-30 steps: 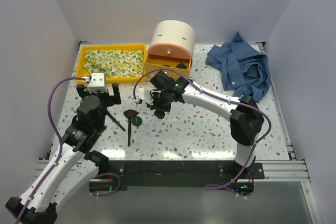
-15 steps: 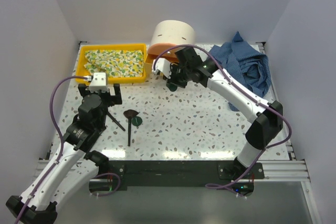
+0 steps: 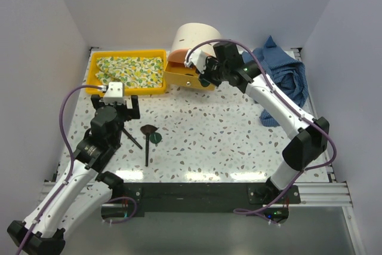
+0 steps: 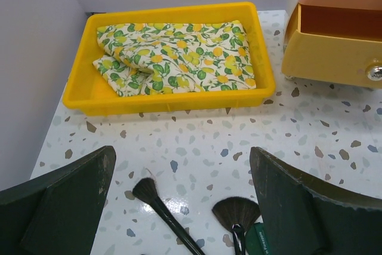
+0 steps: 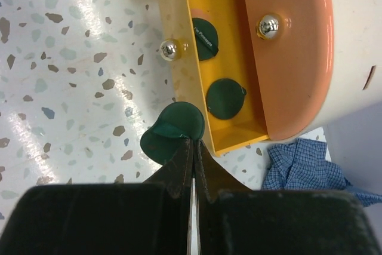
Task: Organize the makeup
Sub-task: Place the makeup tool in the drawer.
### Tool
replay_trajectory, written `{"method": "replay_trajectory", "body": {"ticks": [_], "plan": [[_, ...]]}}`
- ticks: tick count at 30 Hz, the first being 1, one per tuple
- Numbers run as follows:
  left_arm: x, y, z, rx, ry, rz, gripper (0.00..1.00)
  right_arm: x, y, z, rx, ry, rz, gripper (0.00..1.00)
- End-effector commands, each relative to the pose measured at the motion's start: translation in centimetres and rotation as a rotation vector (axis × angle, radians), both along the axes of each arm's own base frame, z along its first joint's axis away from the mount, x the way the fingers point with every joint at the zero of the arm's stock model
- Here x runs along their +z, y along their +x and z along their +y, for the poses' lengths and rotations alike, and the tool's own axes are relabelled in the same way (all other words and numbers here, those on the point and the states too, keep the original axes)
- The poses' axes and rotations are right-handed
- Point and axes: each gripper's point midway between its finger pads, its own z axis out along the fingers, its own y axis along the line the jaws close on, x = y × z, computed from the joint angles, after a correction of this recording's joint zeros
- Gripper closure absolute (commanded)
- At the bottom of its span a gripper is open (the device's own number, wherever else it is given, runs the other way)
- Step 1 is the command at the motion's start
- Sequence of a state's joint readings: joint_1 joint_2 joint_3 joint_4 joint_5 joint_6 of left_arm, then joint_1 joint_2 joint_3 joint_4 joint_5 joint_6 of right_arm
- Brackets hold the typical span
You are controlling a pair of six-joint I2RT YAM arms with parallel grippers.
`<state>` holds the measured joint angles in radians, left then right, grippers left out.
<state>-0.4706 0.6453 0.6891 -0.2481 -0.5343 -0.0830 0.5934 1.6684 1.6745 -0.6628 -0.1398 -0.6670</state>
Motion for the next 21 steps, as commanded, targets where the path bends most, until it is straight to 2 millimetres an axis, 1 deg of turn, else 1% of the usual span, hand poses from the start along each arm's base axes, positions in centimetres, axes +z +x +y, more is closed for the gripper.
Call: {"method": "replay_trajectory", "body": {"ticks": [1, 2, 3, 9, 18, 21], "plan": [[1.3, 0.4, 0.1, 0.000, -0.001, -0.050, 0.00, 3.8, 1.7, 0.3, -0.041, 0.080, -0.089, 1.00], [1.3, 0.4, 0.1, 0.000, -0.001, -0.049, 0.00, 3.5, 1.9, 0.4, -0.041, 0.076, -0.085, 1.00], [1.3, 0.4, 0.1, 0.000, -0.001, -0.049, 0.00, 3.8, 2.0, 0.4, -0.042, 0.080, -0.091, 1.00], [1.2, 0.5, 0.0, -0.003, 0.000, -0.046, 0.00, 3.5, 2.8, 0.2, -0.059, 0.088, -0.081, 1.00], [1.3, 0.4, 0.0, -0.003, 0.000, -0.047, 0.00, 3.1, 3.5, 0.4, -0.068, 0.096, -0.067, 1.00], [1.3, 0.4, 0.0, -0.003, -0.001, -0.048, 0.00, 2.8, 3.7, 0.4, -0.071, 0.092, -0.059, 1.00]]}}
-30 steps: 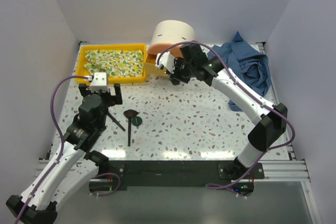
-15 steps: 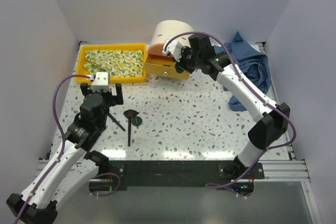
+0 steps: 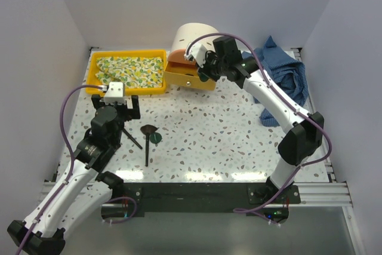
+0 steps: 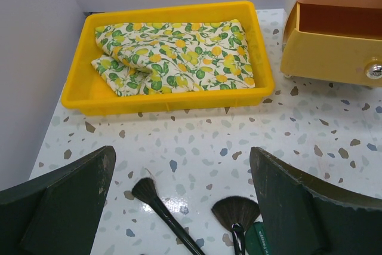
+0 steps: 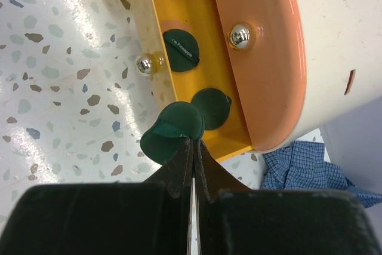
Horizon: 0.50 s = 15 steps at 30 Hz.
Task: Organize the makeup
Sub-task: Place the makeup tool in the drawer.
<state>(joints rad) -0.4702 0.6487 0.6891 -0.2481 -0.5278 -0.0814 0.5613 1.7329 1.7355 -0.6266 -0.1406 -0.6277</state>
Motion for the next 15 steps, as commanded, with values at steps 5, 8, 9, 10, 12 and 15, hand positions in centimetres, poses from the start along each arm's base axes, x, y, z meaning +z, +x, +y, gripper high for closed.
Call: {"method": "replay_trajectory", "body": {"ticks": [5, 8, 9, 10, 12, 15], "plan": [[1.35, 0.38, 0.13, 0.003, -0.002, -0.051, 0.00, 2.16, 1.32, 0.60, -0.017, 0.050, -0.044, 1.00], [1.38, 0.39, 0.13, 0.003, -0.003, -0.052, 0.00, 2.03, 1.44, 0.63, -0.018, 0.050, -0.040, 1.00], [1.35, 0.38, 0.13, 0.003, -0.002, -0.051, 0.00, 1.92, 1.48, 0.65, -0.018, 0.048, -0.038, 1.00], [1.34, 0.38, 0.11, 0.002, -0.003, -0.051, 0.00, 1.88, 1.53, 0.59, -0.020, 0.048, -0.036, 1.00], [1.34, 0.38, 0.11, 0.002, -0.003, -0.051, 0.00, 1.76, 1.52, 0.75, -0.017, 0.049, -0.031, 0.99], [1.45, 0.36, 0.07, 0.000, -0.004, -0.053, 0.00, 1.67, 1.63, 0.68, -0.020, 0.050, -0.029, 0.99]]}}
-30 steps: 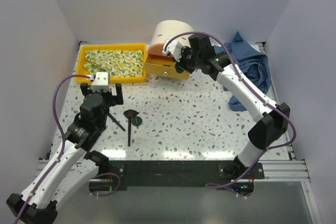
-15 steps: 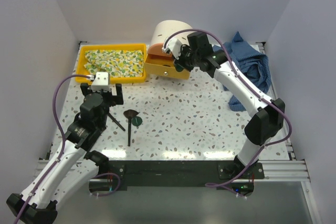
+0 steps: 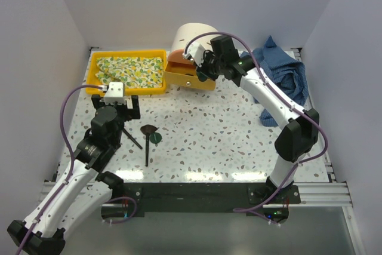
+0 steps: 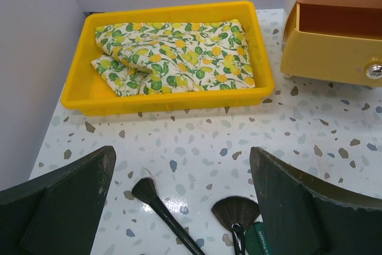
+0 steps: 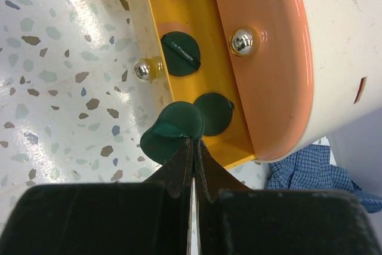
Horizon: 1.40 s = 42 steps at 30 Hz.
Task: Organize the makeup
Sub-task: Place the makeup tool in the drawer.
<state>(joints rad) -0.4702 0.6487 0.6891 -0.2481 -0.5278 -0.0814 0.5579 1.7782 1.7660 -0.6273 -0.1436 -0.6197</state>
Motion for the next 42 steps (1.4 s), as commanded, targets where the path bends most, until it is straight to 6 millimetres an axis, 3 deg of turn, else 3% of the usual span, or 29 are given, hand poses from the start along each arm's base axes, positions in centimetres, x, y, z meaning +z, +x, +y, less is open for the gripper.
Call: {"method": "replay_trajectory", "body": {"ticks": [1, 15, 27, 29, 33, 37, 42], "plan": [[1.4, 0.4, 0.1, 0.002, -0.003, -0.052, 0.00, 2.6, 0.7, 0.3, -0.013, 0.052, -0.047, 0.99], [1.3, 0.4, 0.0, -0.002, -0.001, -0.049, 0.00, 2.4, 1.5, 0.7, -0.018, 0.053, -0.044, 0.97], [1.3, 0.4, 0.0, -0.002, -0.001, -0.049, 0.00, 0.6, 5.0, -0.2, -0.125, 0.002, -0.078, 0.89], [1.3, 0.4, 0.0, -0.002, 0.000, -0.048, 0.00, 0.4, 5.4, -0.3, -0.139, -0.005, -0.080, 0.86], [1.2, 0.5, 0.0, -0.005, 0.000, -0.046, 0.00, 0.3, 5.3, -0.4, -0.146, 0.003, -0.069, 0.67], [1.1, 0.5, -0.2, -0.011, 0.002, -0.040, 0.00, 0.8, 4.8, -0.6, -0.147, 0.019, -0.087, 0.60], [0.7, 0.7, -0.4, -0.022, 0.005, -0.028, 0.00, 2.5, 3.6, -0.7, -0.136, 0.061, -0.089, 0.57]]}}
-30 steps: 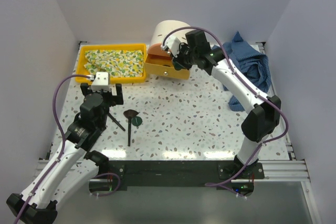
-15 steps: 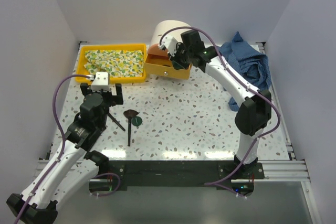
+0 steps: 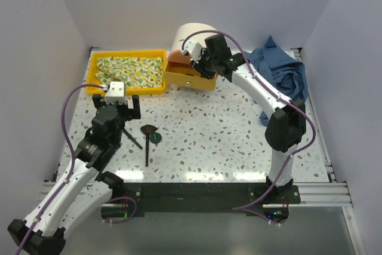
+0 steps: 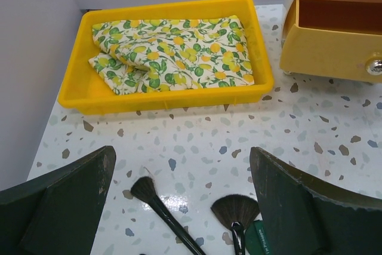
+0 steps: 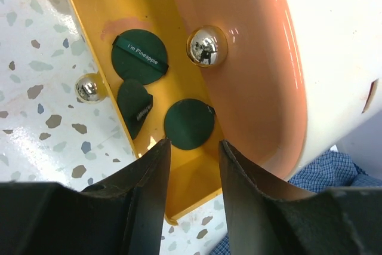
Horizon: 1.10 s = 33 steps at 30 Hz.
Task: Organize the makeup
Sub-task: Place the makeup tool in the drawer, then pick up the makeup tool from the center of the board.
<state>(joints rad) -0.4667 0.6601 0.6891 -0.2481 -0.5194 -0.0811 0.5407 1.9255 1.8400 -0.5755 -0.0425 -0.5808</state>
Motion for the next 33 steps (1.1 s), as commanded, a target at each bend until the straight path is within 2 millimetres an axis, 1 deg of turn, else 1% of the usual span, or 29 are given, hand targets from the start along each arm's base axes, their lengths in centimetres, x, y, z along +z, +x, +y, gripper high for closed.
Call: {"method": "replay_trajectory", "body": {"ticks": [1, 2, 3, 4, 5, 6, 7, 8, 9, 10, 11, 12, 13, 14, 15, 16, 17, 18, 19, 20, 22, 23, 24, 25, 26, 28, 29, 30, 33], "plan": [[0.8, 0.6, -0.5, -0.025, 0.004, -0.033, 0.00, 5.9, -1.4, -0.2, 0.006, 0.111, -0.088, 0.57], [0.7, 0.7, -0.8, -0.041, 0.003, -0.028, 0.00, 6.9, -2.1, -0.4, 0.013, 0.132, -0.096, 0.56], [0.4, 0.9, -1.1, -0.050, 0.008, -0.013, 0.00, 7.3, -2.9, -0.4, 0.026, 0.143, -0.091, 0.55], [0.1, 1.0, -1.3, -0.061, 0.011, -0.001, 0.00, 6.6, -3.8, -0.2, 0.052, 0.153, -0.062, 0.55], [-0.2, 1.1, -1.7, -0.080, 0.012, 0.011, 0.00, 7.8, -4.9, -0.5, 0.060, 0.180, -0.074, 0.54], [-0.7, 1.4, -2.0, -0.089, 0.020, 0.033, 0.00, 7.9, -5.8, -0.4, 0.079, 0.195, -0.063, 0.53], [-1.0, 1.5, -2.2, -0.098, 0.021, 0.044, 0.00, 6.6, -6.8, -0.7, 0.090, 0.193, -0.026, 0.53], [-1.3, 1.6, -2.6, -0.113, 0.021, 0.057, 0.00, 7.9, -8.4, -0.5, 0.128, 0.238, -0.028, 0.52], [-1.7, 1.8, -2.8, -0.120, 0.027, 0.073, 0.00, 7.7, -9.4, -0.4, 0.150, 0.254, -0.011, 0.52], [-2.0, 1.8, -3.0, -0.130, 0.028, 0.085, 0.00, 6.5, -10.8, -0.6, 0.166, 0.257, 0.028, 0.52], [-2.4, 2.0, -3.2, -0.135, 0.029, 0.101, 0.00, 6.5, -12.2, -0.1, 0.219, 0.294, 0.052, 0.51], [-2.6, 2.0, -3.4, -0.143, 0.030, 0.109, 0.00, 7.5, -13.6, -0.4, 0.244, 0.319, 0.036, 0.50], [-3.0, 2.1, -3.8, -0.159, 0.027, 0.123, 0.00, 6.0, -14.8, -0.6, 0.261, 0.319, 0.074, 0.50], [-3.7, 2.3, -4.1, -0.168, 0.028, 0.150, 0.00, 5.8, -15.9, -0.5, 0.293, 0.332, 0.094, 0.49], [-4.0, 2.4, -4.4, -0.175, 0.025, 0.164, 0.00, 6.2, -16.8, -0.9, 0.306, 0.341, 0.088, 0.48], [-4.5, 2.5, -4.7, -0.188, 0.022, 0.188, 0.00, 4.9, -17.6, -1.1, 0.315, 0.333, 0.118, 0.47], [-5.6, 2.7, -5.1, -0.187, 0.017, 0.230, 0.00, 4.7, -18.3, -1.1, 0.336, 0.341, 0.126, 0.46], [-5.4, 3.0, -5.3, -0.184, 0.009, 0.240, 0.00, 5.1, -18.9, -1.3, 0.346, 0.357, 0.113, 0.46], [-6.0, 2.9, -5.3, -0.171, -0.008, 0.273, 0.00, 3.7, -19.3, -1.8, 0.330, 0.367, 0.144, 0.45], [-6.5, 3.1, -5.6, -0.172, -0.011, 0.297, 0.00, 3.9, -19.3, -1.8, 0.338, 0.390, 0.133, 0.45], [-7.1, 2.9, -6.2, -0.186, -0.036, 0.328, 0.00, 2.9, -20.2, -2.0, 0.355, 0.419, 0.165, 0.44], [-7.5, 2.8, -6.5, -0.180, -0.075, 0.343, 0.00, 2.9, -19.9, -2.2, 0.343, 0.437, 0.167, 0.44], [-8.0, 2.5, -6.7, -0.185, -0.095, 0.359, 0.00, 2.8, -20.3, -2.1, 0.359, 0.459, 0.179, 0.43], [-8.4, 2.2, -7.2, -0.193, -0.133, 0.381, 0.00, 2.1, -20.5, -2.3, 0.356, 0.475, 0.200, 0.43], [-8.9, 1.8, -7.4, -0.195, -0.151, 0.403, 0.00, 2.4, -20.0, -2.6, 0.338, 0.509, 0.199, 0.43], [-9.7, 1.1, -8.1, -0.200, -0.212, 0.443, 0.00, 1.7, -20.5, -2.7, 0.346, 0.550, 0.236, 0.42], [-10.2, 0.7, -8.2, -0.204, -0.232, 0.459, 0.00, 1.9, -20.2, -2.9, 0.338, 0.569, 0.233, 0.42], [-10.4, 0.4, -8.5, -0.210, -0.251, 0.467, 0.00, 1.3, -20.3, -3.0, 0.334, 0.572, 0.246, 0.42], [-11.0, -0.5, -9.3, -0.225, -0.329, 0.486, 0.00, 1.2, -20.2, -3.2, 0.330, 0.571, 0.241, 0.42]]}}
